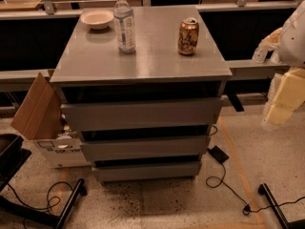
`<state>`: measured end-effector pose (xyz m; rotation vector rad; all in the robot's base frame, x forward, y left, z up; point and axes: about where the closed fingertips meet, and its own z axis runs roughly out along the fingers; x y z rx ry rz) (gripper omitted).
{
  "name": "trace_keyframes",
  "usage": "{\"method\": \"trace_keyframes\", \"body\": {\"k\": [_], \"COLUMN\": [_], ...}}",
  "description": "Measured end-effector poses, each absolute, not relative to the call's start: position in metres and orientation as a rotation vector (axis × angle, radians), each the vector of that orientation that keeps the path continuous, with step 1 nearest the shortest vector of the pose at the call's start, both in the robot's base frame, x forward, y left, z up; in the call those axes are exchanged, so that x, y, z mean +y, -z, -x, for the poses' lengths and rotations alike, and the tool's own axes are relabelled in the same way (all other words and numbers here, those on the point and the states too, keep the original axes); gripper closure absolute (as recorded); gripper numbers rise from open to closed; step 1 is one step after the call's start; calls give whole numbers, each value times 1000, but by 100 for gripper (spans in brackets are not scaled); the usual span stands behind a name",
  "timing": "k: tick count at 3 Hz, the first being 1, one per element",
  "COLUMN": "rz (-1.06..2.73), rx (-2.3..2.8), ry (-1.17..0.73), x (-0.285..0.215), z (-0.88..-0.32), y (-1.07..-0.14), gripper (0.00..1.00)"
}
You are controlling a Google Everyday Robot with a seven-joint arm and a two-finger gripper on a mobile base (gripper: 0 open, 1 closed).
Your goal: Open middle drawer
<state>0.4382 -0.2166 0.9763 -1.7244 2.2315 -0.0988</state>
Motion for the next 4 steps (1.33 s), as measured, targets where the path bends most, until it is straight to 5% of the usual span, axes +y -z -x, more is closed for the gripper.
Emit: {"method": "trace_keyframes", "body": {"k": [4], "rz": [1759], "rx": [2117], "ry": [78], "x": [-223], "z": [-449], "y": [-873], "gripper": [0]}}
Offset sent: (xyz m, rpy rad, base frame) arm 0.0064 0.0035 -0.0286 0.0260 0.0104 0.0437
